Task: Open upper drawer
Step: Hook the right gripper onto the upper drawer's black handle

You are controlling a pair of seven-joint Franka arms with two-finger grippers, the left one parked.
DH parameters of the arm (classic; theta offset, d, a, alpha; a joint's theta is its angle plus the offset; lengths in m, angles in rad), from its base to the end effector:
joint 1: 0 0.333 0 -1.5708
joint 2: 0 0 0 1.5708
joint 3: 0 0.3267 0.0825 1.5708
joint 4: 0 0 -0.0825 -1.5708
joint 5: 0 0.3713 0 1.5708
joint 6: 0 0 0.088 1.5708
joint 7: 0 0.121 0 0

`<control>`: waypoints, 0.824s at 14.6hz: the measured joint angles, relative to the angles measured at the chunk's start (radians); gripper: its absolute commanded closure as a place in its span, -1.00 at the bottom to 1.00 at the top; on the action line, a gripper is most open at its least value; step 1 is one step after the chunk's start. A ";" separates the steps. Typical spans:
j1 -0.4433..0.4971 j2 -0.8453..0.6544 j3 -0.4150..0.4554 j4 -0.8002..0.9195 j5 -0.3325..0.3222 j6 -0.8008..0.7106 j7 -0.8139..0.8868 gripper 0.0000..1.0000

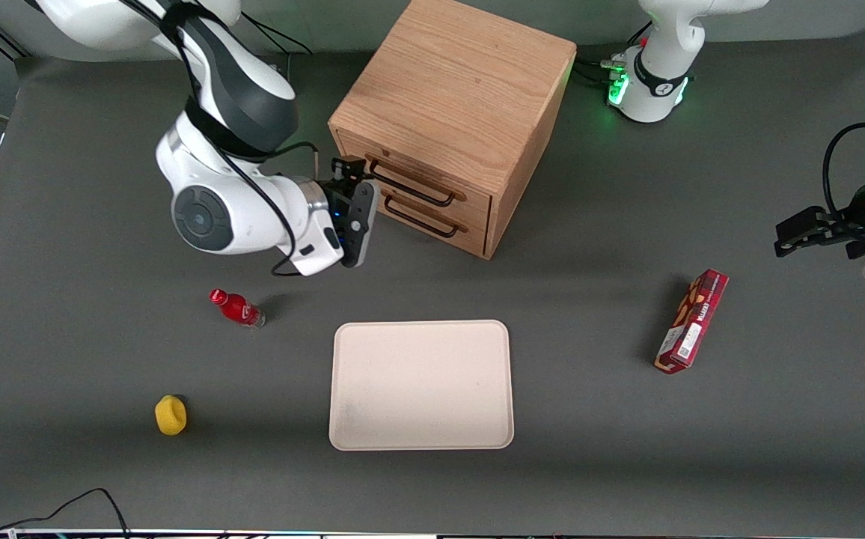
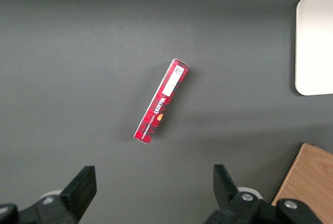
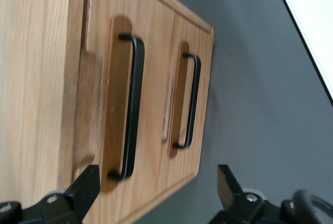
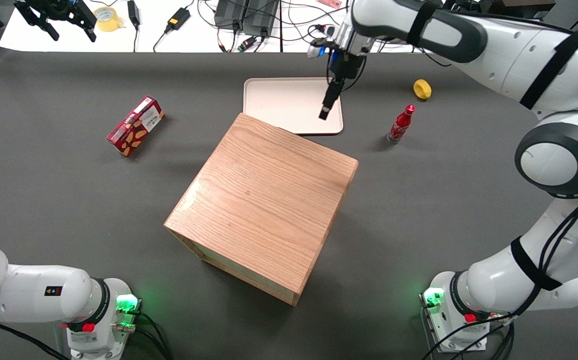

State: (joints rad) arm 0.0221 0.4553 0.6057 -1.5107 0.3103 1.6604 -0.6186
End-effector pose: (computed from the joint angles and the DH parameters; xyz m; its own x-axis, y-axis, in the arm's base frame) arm 0.5281 0.3548 0.4383 0.4260 0.8980 0.1100 0.7738 -0.2987 -0.5585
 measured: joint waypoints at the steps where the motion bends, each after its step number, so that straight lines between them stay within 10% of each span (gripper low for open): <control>1: 0.004 0.006 0.010 -0.012 0.000 0.037 0.000 -1.00; 12: 0.043 0.038 0.045 -0.121 -0.013 0.236 0.039 -1.00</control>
State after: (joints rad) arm 0.0649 0.4931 0.6508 -1.6317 0.2970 1.8964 -0.5794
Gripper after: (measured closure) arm 0.000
